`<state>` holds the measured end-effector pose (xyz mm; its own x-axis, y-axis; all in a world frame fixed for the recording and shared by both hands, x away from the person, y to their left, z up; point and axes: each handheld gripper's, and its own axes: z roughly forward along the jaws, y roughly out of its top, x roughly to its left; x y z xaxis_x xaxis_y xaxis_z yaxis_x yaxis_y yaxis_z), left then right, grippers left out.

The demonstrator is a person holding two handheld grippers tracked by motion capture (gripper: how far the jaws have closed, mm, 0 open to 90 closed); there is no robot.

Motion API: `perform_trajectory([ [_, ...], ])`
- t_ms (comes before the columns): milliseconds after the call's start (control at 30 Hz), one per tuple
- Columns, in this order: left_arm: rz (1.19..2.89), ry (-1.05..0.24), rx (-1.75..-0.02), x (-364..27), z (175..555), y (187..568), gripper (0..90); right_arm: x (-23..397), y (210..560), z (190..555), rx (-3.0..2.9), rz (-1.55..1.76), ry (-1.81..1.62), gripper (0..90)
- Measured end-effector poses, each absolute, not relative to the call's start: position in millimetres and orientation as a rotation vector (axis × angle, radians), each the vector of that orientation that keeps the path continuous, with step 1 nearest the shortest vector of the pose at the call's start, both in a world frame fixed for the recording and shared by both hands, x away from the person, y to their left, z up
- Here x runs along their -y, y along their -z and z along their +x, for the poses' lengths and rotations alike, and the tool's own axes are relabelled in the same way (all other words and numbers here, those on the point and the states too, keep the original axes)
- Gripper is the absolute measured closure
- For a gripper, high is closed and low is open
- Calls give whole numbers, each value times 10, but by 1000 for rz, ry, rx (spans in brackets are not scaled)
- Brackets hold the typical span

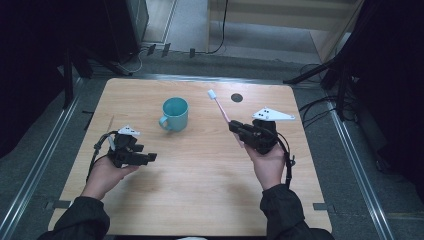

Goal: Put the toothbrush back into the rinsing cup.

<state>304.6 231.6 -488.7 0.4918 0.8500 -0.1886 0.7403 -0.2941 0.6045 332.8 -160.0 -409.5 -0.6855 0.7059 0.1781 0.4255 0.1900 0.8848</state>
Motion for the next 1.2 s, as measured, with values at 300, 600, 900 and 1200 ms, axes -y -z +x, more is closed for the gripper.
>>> perform_trajectory([
  [300, 2096, -210, -1295, -2317, 3044, 4874, 335, 1500, 4024, 3337, -2136, 1057, -1564, 849],
  [600, 2091, -200, -1291, -2319, 3045, 4870, 335, 1370, 3940, 3380, -2099, 1004, -1607, 848],
  [900, 2089, -198, -1288, -2341, 3050, 4870, 334, 1235, 3849, 3474, -2061, 987, -1664, 848],
  [1200, 2091, -191, -1279, -2347, 3054, 4869, 334, 1027, 3798, 3577, -2041, 964, -1685, 848],
])
